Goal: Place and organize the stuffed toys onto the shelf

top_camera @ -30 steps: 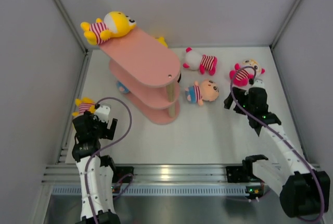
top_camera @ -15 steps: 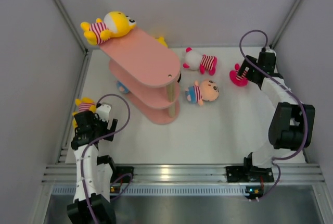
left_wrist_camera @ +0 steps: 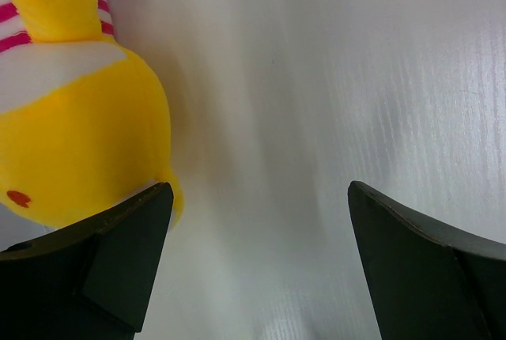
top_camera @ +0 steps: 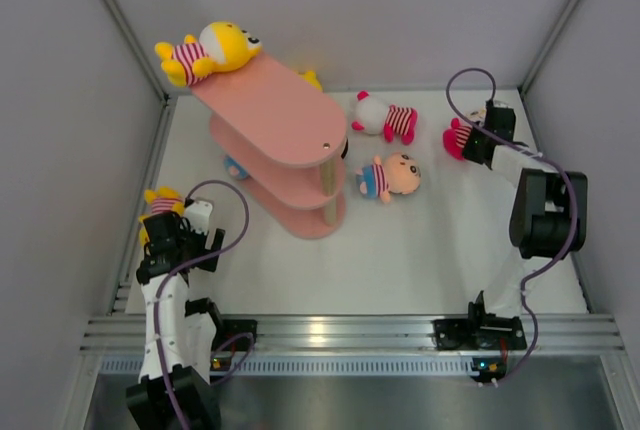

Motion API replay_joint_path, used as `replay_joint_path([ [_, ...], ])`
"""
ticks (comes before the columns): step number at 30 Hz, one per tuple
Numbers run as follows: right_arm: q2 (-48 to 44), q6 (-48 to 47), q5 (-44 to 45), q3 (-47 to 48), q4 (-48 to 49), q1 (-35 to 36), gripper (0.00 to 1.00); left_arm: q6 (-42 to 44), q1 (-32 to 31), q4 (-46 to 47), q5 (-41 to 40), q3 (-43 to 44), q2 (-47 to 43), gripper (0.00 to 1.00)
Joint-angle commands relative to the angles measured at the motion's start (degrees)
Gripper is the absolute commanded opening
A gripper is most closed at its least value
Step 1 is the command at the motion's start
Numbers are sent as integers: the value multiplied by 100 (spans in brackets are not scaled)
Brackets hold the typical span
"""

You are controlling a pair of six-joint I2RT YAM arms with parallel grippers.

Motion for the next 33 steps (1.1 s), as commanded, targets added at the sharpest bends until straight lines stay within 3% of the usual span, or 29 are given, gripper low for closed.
replay_joint_path([
  [1, -334, -235, -8, 181, 560, -61, 0, -46, 25, 9, -32, 205, -28, 99],
  [5, -948, -209, -114, -64, 385, -35, 0, -29, 25, 9, -24, 223, -46, 98],
  [8, -2210, -165, 70, -372, 52, 158, 0, -98, 16, -17, -67, 345, -72, 99],
  [12, -3496, -428, 527, -548, -756, 919, 0, -186, 25, -491, 116, 951, -72, 98],
  [17, -4691, -612, 687, -101, -2469, 1739, 0, -160, 16, -1291, 548, 1900, -221, 98],
  [20, -5271, -395, 519, 146, -3200, 2451, 0, -213, 16, -1555, 530, 2095, -406, 99],
  [28, -6267, 634, 167, -354, -3728, 4401, 0, -90, 25, -1793, 337, 1875, -1135, 99],
  [31, -5996, 933, 526, -398, -3720, 5613, 0, -72, 16, -1898, 380, 1971, -1285, 98],
  [33, -5583, 1066, 1086, -338, -3432, 6974, 0, -81, 25, -2012, 433, 2077, -1329, 99],
])
